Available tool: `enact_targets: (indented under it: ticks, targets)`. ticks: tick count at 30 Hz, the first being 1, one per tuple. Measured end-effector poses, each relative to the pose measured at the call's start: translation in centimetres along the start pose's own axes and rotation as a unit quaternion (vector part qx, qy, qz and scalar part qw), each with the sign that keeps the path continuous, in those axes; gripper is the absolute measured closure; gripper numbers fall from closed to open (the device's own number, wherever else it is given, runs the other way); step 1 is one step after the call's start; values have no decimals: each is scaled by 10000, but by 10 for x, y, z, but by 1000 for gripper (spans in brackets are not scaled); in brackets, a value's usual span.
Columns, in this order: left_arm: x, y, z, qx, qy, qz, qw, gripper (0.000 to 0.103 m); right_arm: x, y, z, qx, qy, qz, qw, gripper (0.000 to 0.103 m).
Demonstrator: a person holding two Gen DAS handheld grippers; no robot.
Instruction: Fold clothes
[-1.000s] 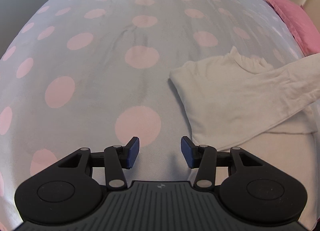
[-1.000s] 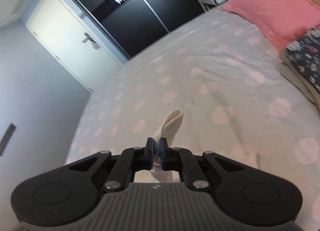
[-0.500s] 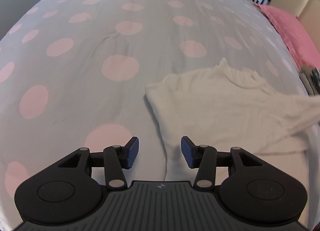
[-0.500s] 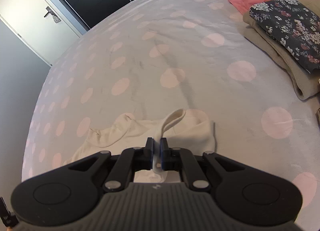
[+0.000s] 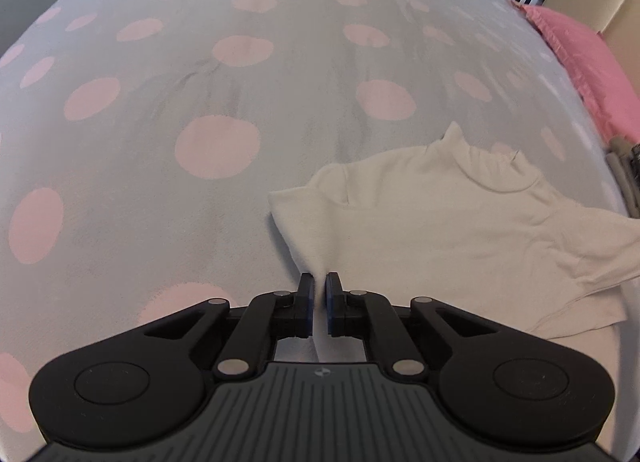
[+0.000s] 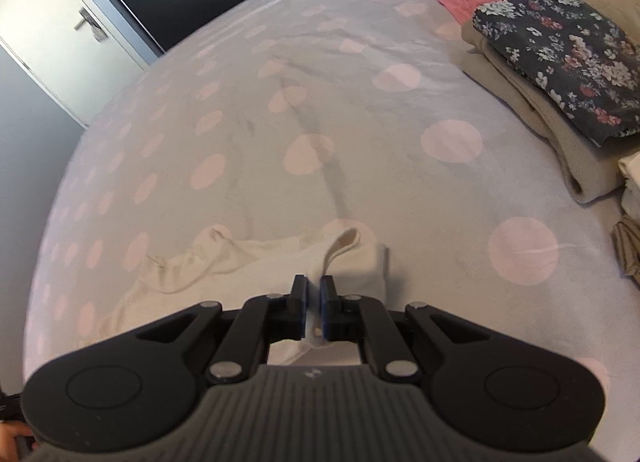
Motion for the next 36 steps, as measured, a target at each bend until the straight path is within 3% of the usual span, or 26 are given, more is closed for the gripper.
enact_targets:
  ticks: [2,6,11,16,22,28,32,33,34,36]
  targets:
    - [-10,5,3,43,-17,121,9999,99,5,2,1,-36,-55,24,10000,95]
    - [-19,4,-2,-34,-55,173,9998,99,23,-9,-16,-346,-616,271,9971,95]
    - [-20,-1,-9,-78,4,82,9999,99,37,-40,-43,-812,-815,448,9923,95]
    - [-23,-1,-6,-4,-83,58,9999,99,41,-49,-52,-744,-798,645,9919,95]
    - [-26,-2,-3,88,-110,146,9998,99,23,-41,-40,-234,-496,751,9957,95]
    - [-24,-9,-9,66,71,46,9999,99,26,-67,-73,-626,-875,984,9893,95]
    - [-26,-8,-5,199,238,-35,9995,97,23,-67,-77,-483,-866,1002,9900,81]
    - [-29,-6,-3,281,301,-7,9992,96,21,-65,-76,-408,-830,1021,9905,71]
    - [-32,-5,-1,350,327,59,9988,93,19,-63,-76,-309,-778,1040,9910,65]
    - [-40,-2,1,478,299,270,9980,79,16,-58,-76,-127,-676,1052,9921,64]
Point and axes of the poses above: each gripper's, at about its wrist camera, not at the fingertips, and z roughly against the way its jaws point, x to its right, y to its top, the point moved 1 cm from there along -z, roughly the way its jaws point, and after that the axes turned 15 degrees about x, right-handed, at the moved point
